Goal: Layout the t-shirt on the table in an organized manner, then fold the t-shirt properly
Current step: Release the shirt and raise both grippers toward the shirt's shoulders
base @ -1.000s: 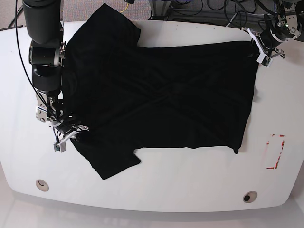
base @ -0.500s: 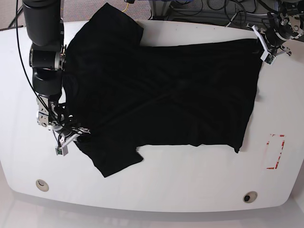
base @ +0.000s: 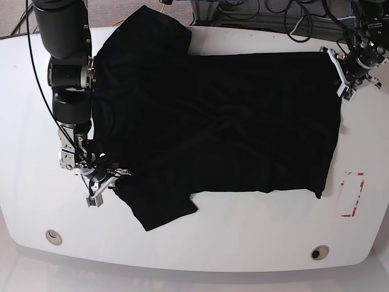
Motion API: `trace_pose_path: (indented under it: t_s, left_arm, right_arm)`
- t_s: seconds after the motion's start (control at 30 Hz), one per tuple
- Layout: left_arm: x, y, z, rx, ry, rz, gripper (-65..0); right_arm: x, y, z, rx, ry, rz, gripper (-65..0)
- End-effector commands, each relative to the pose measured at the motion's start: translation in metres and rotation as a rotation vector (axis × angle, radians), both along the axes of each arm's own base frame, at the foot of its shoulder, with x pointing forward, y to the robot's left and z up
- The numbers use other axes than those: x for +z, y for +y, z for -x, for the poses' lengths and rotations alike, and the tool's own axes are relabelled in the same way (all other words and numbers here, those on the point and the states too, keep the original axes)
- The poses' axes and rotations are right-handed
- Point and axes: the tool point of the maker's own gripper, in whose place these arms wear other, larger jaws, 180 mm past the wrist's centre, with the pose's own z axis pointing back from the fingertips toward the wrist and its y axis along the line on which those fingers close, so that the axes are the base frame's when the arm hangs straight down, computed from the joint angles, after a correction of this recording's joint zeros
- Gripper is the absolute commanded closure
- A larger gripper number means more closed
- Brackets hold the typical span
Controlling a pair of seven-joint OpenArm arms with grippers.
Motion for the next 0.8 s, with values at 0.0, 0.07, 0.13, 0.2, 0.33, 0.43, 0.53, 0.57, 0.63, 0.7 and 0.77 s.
trace_pose_path:
  t_s: [0.0,0.07,0.13,0.2,0.33,0.43,0.53,0.57,0.63,0.7,0.77]
  left_arm:
    - [0.027,-0.005,-0.021,-0.007,-0.086,0.007,-11.4]
    - [0.037,-0.007,-0.026,-0.007,-0.11,0.006,-14.3]
    - [0.048,-0.011,-0.035,-0.016,-0.143,0.012,-16.9]
    - [0.058,-0.016,-0.043,-0.023,-0.173,0.024,-19.2]
    - [0.071,-0.022,-0.055,-0.031,-0.213,0.045,-21.5]
    - [0.081,-0.023,-0.067,-0.031,-0.251,0.05,-21.8]
    - [0.088,-0.031,-0.08,-0.018,-0.298,0.081,-22.1]
    - [0.092,-0.033,-0.084,-0.016,-0.315,0.089,-22.1]
    - [0.099,-0.037,-0.093,-0.011,-0.346,0.104,-22.1]
    - [0.106,-0.038,-0.102,-0.014,-0.374,0.107,-22.1]
    - [0.11,-0.037,-0.109,-0.009,-0.39,0.117,-22.1]
  right_arm:
    - [0.038,-0.007,-0.024,0.003,-0.093,0.012,-17.8]
    - [0.044,-0.005,-0.025,0.017,-0.101,0.022,-20.1]
    - [0.052,-0.001,-0.026,0.035,-0.113,0.035,-21.2]
    - [0.061,0.001,-0.025,0.059,-0.12,0.057,-21.4]
    - [0.077,0.01,-0.016,0.119,-0.117,0.115,-21.6]
    - [0.091,0.014,-0.002,0.144,-0.129,0.153,-21.6]
    - [0.099,0.021,0.018,0.141,-0.149,0.15,-21.6]
    - [0.101,0.023,0.023,0.14,-0.152,0.151,-21.6]
    - [0.106,0.029,0.035,0.143,-0.16,0.153,-21.6]
    - [0.103,0.029,0.053,0.144,-0.143,0.168,-21.6]
    - [0.104,0.036,0.066,0.157,-0.149,0.177,-21.6]
